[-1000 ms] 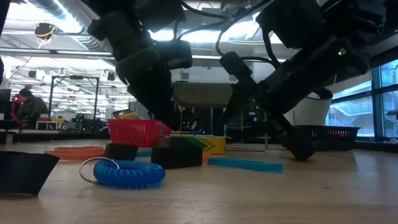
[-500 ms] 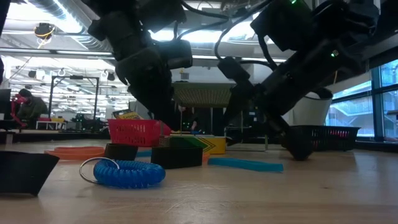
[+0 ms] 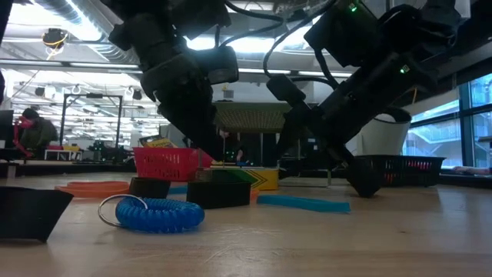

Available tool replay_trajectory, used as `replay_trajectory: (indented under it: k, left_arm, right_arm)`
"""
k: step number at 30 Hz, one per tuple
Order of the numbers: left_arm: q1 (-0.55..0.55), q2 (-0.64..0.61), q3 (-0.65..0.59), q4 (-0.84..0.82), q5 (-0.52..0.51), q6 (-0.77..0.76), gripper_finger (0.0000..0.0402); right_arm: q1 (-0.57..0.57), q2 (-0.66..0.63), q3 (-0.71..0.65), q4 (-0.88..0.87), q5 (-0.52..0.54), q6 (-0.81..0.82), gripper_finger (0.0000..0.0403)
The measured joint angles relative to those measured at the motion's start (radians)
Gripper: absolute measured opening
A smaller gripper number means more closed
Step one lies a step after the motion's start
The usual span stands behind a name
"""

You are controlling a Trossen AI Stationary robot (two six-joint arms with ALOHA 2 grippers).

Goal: Pick & Place Office Desk Supplies
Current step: Put the crayola box into the orange bin

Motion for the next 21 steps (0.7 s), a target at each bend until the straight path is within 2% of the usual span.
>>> replay_trajectory:
  k: [4, 9, 16, 21]
  left_arm:
    - [0.000, 0.000, 0.000, 0.000, 0.000, 0.000, 0.0123]
    - [0.000, 0.000, 0.000, 0.000, 0.000, 0.000, 0.0123]
    - [0.000, 0.000, 0.000, -0.019, 0.004, -0.012, 0.0123]
    - [-0.002, 0.000, 0.000, -0.065, 0.062, -0.032, 0.0123]
  right_arm:
    - [-0.001, 0.000, 0.000, -0.003, 0.003, -0.002, 0.0075]
    - [-0.001, 0.000, 0.000, -0.001, 0.005, -0.033, 0.0012]
    - [0.003, 0.001, -0.001, 0.014, -0.012, -0.080, 0.0003]
    - [0.038, 0.001, -0.003, 0.059, -0.015, -0.125, 0.0002]
